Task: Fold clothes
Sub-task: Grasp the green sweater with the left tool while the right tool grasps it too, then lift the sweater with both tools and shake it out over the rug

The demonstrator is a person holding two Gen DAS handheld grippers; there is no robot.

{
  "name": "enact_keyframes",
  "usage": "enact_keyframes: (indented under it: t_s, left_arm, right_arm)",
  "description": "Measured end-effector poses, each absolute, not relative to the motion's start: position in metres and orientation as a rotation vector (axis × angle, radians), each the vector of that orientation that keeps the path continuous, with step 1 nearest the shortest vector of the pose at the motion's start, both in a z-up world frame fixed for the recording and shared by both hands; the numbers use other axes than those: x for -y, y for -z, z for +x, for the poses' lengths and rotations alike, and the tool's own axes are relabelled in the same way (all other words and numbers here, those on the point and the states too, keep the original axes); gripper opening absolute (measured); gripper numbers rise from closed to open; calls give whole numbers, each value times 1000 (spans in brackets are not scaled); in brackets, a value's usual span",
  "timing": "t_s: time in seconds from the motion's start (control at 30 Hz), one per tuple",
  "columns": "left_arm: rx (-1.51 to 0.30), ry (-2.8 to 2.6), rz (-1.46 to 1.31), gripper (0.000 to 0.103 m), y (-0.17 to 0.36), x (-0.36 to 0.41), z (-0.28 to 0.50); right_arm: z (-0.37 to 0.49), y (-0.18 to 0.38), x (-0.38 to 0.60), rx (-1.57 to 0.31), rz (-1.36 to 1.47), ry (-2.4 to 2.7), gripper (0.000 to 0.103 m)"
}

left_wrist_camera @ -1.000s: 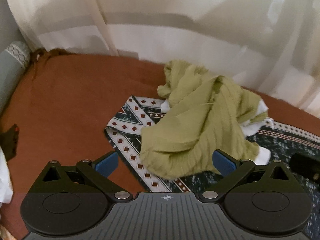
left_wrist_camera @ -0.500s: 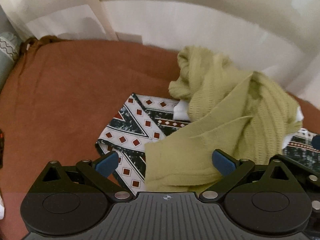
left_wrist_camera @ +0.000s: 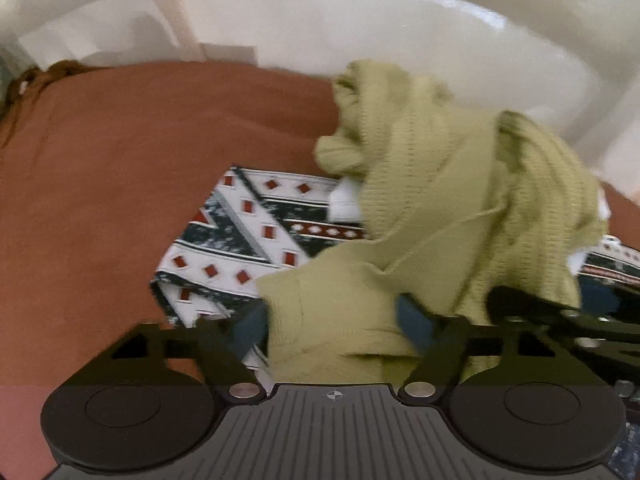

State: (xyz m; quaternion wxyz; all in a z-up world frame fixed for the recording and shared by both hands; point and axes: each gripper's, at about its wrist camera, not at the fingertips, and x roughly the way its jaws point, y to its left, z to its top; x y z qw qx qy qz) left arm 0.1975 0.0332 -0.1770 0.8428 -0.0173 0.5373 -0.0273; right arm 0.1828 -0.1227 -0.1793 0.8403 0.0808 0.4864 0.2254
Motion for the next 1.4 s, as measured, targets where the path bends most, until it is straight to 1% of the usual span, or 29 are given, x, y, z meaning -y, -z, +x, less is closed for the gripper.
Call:
enact_keyframes:
  t_s: [0.03, 0.07, 0.1, 0.13, 0.17, 0.27, 0.5, 0.67, 0.83, 0.97, 1.07, 1.17, 1.23, 1.4]
  left_arm:
    - [-1133, 66, -36, 27, 178, -33, 197]
    - [-1133, 76, -32, 16, 178, -31, 197]
    - [-1132, 86, -21, 8, 176, -29, 196]
    - [-1128, 95, -21, 5, 174, -28, 194]
    - [-1122, 103, -32, 4, 170, -29, 191]
    - [-1102, 110, -74, 3, 157, -32, 182]
    - [-959, 103, -121, 2, 85, -37, 145]
    - [-867, 175, -156, 2, 36, -40, 108]
    - [-837, 316, -165, 2, 16, -29, 66]
    - [-860, 485, -194, 2, 12, -10, 27]
    - [-904, 637, -189, 2, 16, 9, -3]
    - [-987, 781, -131, 2, 30, 33, -38]
    - [-1064, 831, -81, 2, 51, 49, -52]
    - [-1223, 836, 52, 3, 110, 85, -80]
  right_arm:
    - [182, 179, 121, -1027, 161, -481, 54]
    - [180, 177, 120, -1027, 155, -487, 46]
    - [180, 176, 121, -1029, 160, -494, 42]
    - [179, 175, 122, -1033, 168, -501, 34]
    - [178, 173, 124, -1037, 182, -504, 27]
    - [172, 161, 131, -1032, 212, -505, 20]
    - [139, 92, 156, -885, 210, -492, 17]
    - [100, 34, 174, -772, 173, -488, 16]
    - [58, -19, 201, -672, 204, -471, 16]
    - [11, -48, 219, -628, 137, -458, 16]
    - [-31, -53, 242, -636, 116, -416, 16]
    - [-73, -43, 272, -700, 137, -344, 16]
    - [-99, -24, 289, -777, 164, -285, 16]
    - [-153, 54, 321, -1004, 267, -161, 16]
